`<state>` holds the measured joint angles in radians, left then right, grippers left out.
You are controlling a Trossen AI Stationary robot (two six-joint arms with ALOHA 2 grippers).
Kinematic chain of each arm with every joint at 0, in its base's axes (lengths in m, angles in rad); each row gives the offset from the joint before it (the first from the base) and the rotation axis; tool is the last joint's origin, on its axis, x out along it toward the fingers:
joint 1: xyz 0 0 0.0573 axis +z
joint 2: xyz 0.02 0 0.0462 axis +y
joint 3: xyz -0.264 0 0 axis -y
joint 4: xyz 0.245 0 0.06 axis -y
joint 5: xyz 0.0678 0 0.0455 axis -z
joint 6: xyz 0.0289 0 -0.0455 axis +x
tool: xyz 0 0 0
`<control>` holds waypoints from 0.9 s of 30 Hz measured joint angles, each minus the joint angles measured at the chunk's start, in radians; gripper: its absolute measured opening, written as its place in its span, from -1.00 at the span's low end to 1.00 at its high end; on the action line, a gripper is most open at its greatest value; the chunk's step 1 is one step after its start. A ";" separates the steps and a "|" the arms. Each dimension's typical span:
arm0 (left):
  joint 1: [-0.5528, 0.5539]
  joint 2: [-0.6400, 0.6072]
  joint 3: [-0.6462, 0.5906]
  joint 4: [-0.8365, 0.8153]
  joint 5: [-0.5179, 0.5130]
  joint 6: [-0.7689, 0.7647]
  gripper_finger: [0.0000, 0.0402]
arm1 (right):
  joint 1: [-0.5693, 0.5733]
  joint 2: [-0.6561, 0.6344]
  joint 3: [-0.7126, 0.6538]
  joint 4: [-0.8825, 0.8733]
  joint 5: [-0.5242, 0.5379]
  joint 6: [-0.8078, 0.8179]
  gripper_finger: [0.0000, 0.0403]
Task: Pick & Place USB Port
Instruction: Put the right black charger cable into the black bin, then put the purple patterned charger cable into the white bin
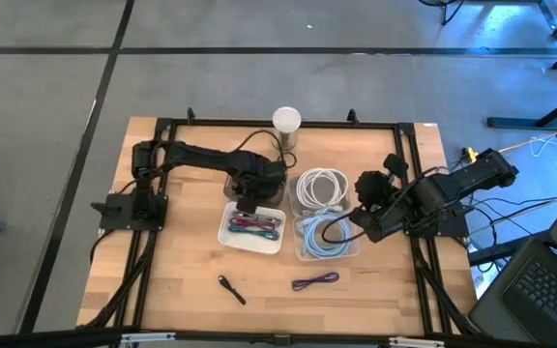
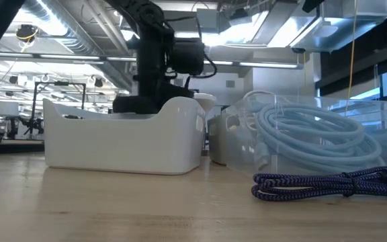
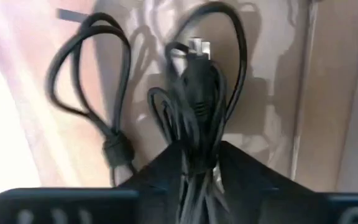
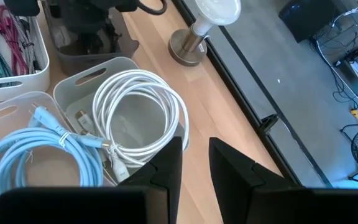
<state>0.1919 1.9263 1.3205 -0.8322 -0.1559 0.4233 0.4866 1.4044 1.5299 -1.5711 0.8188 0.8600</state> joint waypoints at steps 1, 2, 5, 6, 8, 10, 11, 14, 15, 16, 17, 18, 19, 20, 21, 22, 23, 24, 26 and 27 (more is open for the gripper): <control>-0.006 -0.008 0.000 0.000 -0.023 0.000 -0.47 | 0.000 0.000 0.000 0.000 0.000 0.000 -0.58; -0.012 -0.018 0.000 0.000 -0.044 -0.001 -0.40 | 0.000 0.000 0.000 0.000 0.000 0.000 -0.58; -0.028 -0.043 0.000 -0.002 -0.088 -0.026 -0.21 | 0.000 0.000 0.000 0.000 0.000 0.000 -0.58; -0.033 -0.056 0.000 -0.009 -0.092 -0.046 -0.16 | 0.000 0.000 0.000 0.000 0.000 0.000 -0.58; -0.042 -0.097 -0.001 -0.030 -0.080 -0.108 -0.07 | 0.000 0.000 0.000 0.000 -0.002 0.000 -0.58; -0.050 -0.151 -0.001 -0.031 -0.033 -0.184 -0.02 | 0.000 0.000 0.000 0.000 -0.009 0.000 -0.58; -0.055 -0.180 -0.001 -0.031 -0.002 -0.223 -0.01 | 0.000 0.000 0.000 0.000 -0.009 0.000 -0.58; -0.076 -0.277 -0.002 -0.011 0.072 -0.321 0.00 | 0.000 0.000 0.000 0.000 -0.011 0.000 -0.58; -0.087 -0.315 -0.005 0.003 0.089 -0.348 -0.01 | 0.000 0.000 0.000 0.000 -0.011 0.000 -0.58; -0.101 -0.351 -0.009 0.022 0.100 -0.370 -0.02 | 0.000 0.000 0.000 0.000 -0.015 0.000 -0.58; -0.118 -0.388 -0.015 0.049 0.111 -0.390 -0.03 | 0.001 0.000 0.000 0.000 -0.029 -0.001 -0.58; -0.138 -0.426 -0.028 0.082 0.118 -0.402 -0.03 | 0.002 0.000 0.000 0.000 -0.048 -0.003 -0.58; -0.160 -0.464 -0.047 0.126 0.122 -0.411 -0.04 | 0.006 0.000 0.000 0.000 -0.070 -0.004 -0.58; -0.185 -0.502 -0.068 0.185 0.123 -0.411 -0.05 | 0.011 0.000 0.000 0.004 -0.090 -0.004 -0.58; -0.212 -0.542 -0.096 0.258 0.123 -0.411 -0.06 | 0.020 0.000 0.000 0.019 -0.112 -0.007 -0.58; -0.238 -0.579 -0.129 0.341 0.124 -0.410 -0.06 | 0.030 0.000 0.000 0.048 -0.136 -0.027 -0.58; -0.263 -0.614 -0.163 0.416 0.124 -0.405 -0.07 | 0.042 0.001 -0.004 0.090 -0.157 -0.053 -0.58; -0.288 -0.646 -0.204 0.502 0.125 -0.403 -0.07 | 0.056 0.002 -0.013 0.144 -0.182 -0.087 -0.58; -0.332 -0.696 -0.282 0.645 0.127 -0.406 -0.08 | 0.086 0.003 -0.035 0.264 -0.234 -0.157 -0.58; -0.349 -0.718 -0.320 0.707 0.127 -0.411 -0.08 | 0.099 0.003 -0.052 0.333 -0.268 -0.190 -0.58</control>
<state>-0.1573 1.2080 1.0009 -0.1256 -0.0285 0.0122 0.5857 1.4077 1.4782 -1.2377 0.5513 0.6697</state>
